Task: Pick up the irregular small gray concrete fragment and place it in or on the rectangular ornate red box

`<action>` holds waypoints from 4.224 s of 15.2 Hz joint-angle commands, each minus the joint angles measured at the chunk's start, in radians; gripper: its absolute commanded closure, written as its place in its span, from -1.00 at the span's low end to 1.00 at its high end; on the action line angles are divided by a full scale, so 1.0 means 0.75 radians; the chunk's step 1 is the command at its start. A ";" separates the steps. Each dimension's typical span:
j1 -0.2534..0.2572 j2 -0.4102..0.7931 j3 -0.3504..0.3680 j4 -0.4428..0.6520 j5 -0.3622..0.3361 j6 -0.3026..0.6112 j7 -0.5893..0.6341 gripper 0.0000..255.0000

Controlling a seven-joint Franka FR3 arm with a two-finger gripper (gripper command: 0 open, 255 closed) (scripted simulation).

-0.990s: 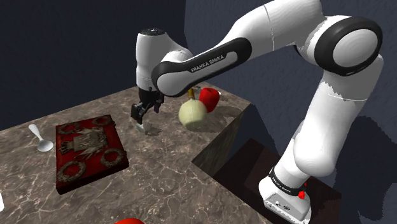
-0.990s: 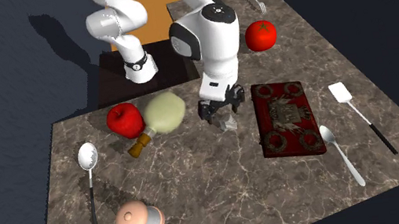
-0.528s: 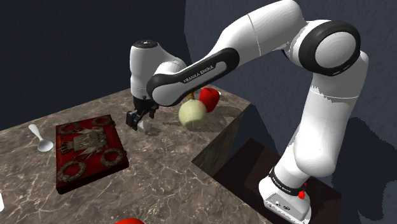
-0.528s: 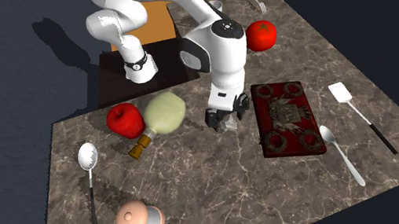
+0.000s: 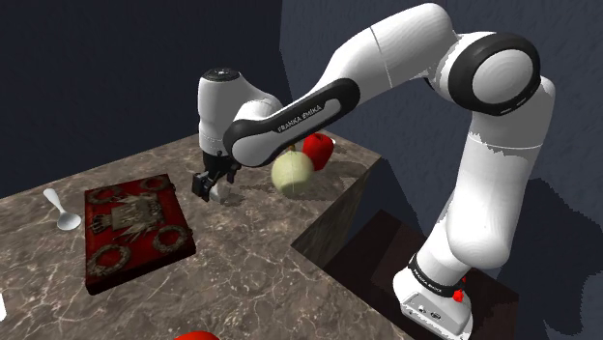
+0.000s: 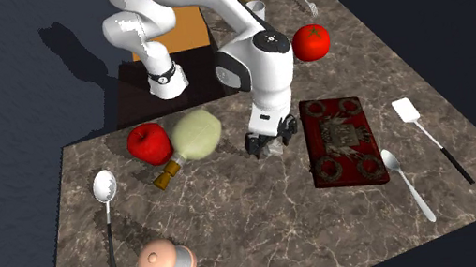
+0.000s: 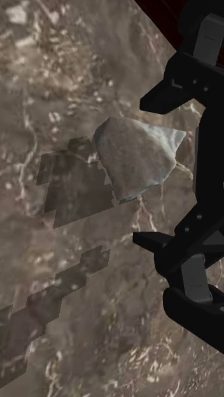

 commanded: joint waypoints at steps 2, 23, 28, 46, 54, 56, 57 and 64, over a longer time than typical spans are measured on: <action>0.000 0.000 0.000 0.000 0.000 0.000 0.000 1.00; -0.013 -0.094 0.020 0.102 0.070 -0.185 -0.058 1.00; -0.036 -0.153 0.018 0.051 0.187 -0.183 0.029 -1.00; -0.067 -0.246 0.015 -0.202 0.509 0.019 0.312 -1.00; -0.067 -0.247 0.015 -0.202 0.510 0.019 0.311 1.00; -0.067 -0.246 0.015 -0.202 0.509 0.019 0.311 1.00; -0.067 -0.246 0.015 -0.202 0.509 0.019 0.312 1.00; -0.154 -0.195 -0.008 -0.020 0.634 -0.195 -0.254 -1.00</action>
